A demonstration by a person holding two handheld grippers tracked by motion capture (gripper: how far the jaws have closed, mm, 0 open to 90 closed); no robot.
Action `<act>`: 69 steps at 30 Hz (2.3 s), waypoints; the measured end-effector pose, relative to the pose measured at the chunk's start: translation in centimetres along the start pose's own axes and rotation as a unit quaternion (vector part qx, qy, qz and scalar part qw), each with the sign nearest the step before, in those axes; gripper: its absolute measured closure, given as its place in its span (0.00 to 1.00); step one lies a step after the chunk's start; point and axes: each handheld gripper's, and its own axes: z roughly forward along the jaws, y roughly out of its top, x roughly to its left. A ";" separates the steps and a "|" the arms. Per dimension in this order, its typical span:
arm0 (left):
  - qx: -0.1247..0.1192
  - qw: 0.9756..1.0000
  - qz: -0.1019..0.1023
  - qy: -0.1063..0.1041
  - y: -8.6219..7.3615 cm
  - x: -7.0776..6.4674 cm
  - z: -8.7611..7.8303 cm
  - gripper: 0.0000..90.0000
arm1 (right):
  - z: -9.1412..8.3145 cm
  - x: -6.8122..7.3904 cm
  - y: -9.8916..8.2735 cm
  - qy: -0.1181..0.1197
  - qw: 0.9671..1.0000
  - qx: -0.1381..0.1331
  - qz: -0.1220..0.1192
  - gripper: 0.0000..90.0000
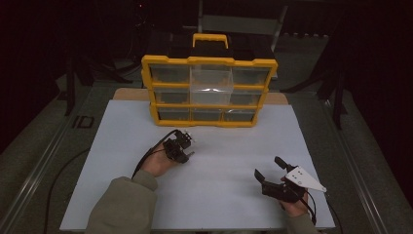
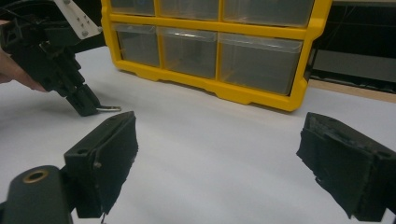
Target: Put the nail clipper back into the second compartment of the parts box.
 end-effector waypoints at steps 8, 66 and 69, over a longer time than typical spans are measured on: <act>-0.003 1.000 -0.005 -0.009 -0.1 0.3 -0.1 0.89 | -0.1 -0.1 0.0 0.000 1.000 -0.002 0.002 0.13; -0.085 0.996 -0.013 0.006 -1.5 0.8 -5.2 0.89 | -0.1 0.0 0.0 0.000 1.000 -0.003 0.000 0.13; -0.090 0.996 -0.014 0.006 -1.7 0.9 -5.5 0.89 | -0.1 0.0 0.0 -0.001 1.000 -0.003 0.001 0.13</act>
